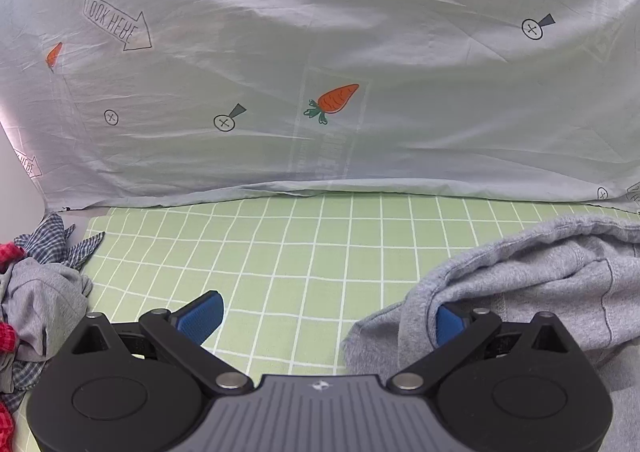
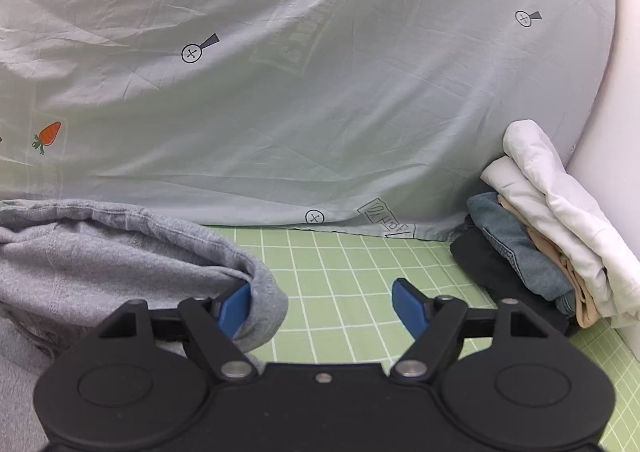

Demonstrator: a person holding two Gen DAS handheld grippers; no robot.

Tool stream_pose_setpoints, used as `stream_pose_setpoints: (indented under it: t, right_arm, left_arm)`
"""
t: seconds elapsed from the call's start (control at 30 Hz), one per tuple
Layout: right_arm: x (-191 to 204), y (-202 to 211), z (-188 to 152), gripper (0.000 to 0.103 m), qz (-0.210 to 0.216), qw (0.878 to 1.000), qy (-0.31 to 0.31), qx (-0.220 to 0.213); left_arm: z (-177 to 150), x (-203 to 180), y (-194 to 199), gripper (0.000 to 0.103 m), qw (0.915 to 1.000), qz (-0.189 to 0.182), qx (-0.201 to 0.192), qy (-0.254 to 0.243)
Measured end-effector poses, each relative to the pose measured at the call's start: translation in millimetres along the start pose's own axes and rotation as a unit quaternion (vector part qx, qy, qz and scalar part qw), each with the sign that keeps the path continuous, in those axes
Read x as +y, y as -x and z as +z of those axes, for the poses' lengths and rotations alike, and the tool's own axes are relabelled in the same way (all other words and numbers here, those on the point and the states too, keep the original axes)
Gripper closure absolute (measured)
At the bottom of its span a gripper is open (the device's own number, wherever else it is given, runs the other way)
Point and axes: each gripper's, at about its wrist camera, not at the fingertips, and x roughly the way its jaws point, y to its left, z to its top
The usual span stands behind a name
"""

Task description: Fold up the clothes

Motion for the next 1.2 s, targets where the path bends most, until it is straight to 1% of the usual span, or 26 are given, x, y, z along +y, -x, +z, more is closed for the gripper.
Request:
stream_pose_setpoints:
  t: [0.23, 0.4, 0.43, 0.5, 0.57, 0.63, 0.8, 0.9, 0.97, 1.07, 1.13, 1.2]
  right_arm:
    - [-11.4, 40.2, -30.2, 0.025, -0.002, 1.000, 0.008, -0.003]
    - [-11.8, 67.0, -56.9, 0.024, 0.009, 1.000, 0.015, 0.013]
    - [-10.5, 70.5, -63.7, 0.024, 0.011, 1.000, 0.018, 0.020]
    - [-7.0, 74.4, -75.9, 0.024, 0.017, 0.999, 0.025, 0.038]
    - [-2.5, 76.7, -85.6, 0.024, 0.025, 0.997, 0.036, 0.056]
    - [1.9, 80.8, -89.9, 0.024, 0.034, 0.996, 0.048, 0.062]
    - [9.6, 96.0, -83.3, 0.020, 0.067, 0.996, 0.037, 0.038]
    - [13.5, 98.8, -72.6, 0.018, 0.079, 0.996, 0.023, 0.017]
    - [14.2, 96.2, -64.6, 0.016, 0.078, 0.997, 0.012, 0.006]
    - [14.2, 83.8, -54.2, 0.012, 0.067, 0.998, -0.002, 0.003]
    - [14.3, 70.6, -50.4, 0.012, 0.060, 0.998, -0.010, 0.011]
    - [15.2, 54.6, -52.9, 0.009, 0.056, 0.998, -0.013, 0.027]
  left_arm:
    - [-33.0, 18.8, 28.6, 0.001, 1.0000, 0.003, 0.002, -0.001]
    - [-60.8, 26.4, 35.3, 0.001, 0.9997, 0.005, 0.021, -0.006]
    - [-66.8, 26.9, 33.9, 0.001, 0.9995, 0.004, 0.030, -0.010]
    - [-76.6, 26.6, 31.7, 0.002, 0.9986, -0.003, 0.050, -0.018]
    - [-85.5, 26.2, 35.5, 0.002, 0.9977, -0.017, 0.060, -0.025]
    - [-89.4, 26.0, 43.7, 0.002, 0.9970, -0.043, 0.058, -0.027]
    - [-89.5, 27.2, 63.9, 0.002, 0.9931, -0.107, 0.044, -0.018]
    - [-81.9, 30.0, 73.3, 0.001, 0.9897, -0.141, 0.024, 0.001]
    - [-75.5, 29.7, 72.0, 0.001, 0.9893, -0.144, 0.015, 0.013]
    - [-66.9, 24.8, 57.0, 0.001, 0.9901, -0.137, 0.020, 0.024]
    - [-67.0, 18.8, 41.5, 0.001, 0.9907, -0.131, 0.032, 0.019]
    - [-71.8, 10.3, 24.7, 0.001, 0.9924, -0.111, 0.054, 0.006]
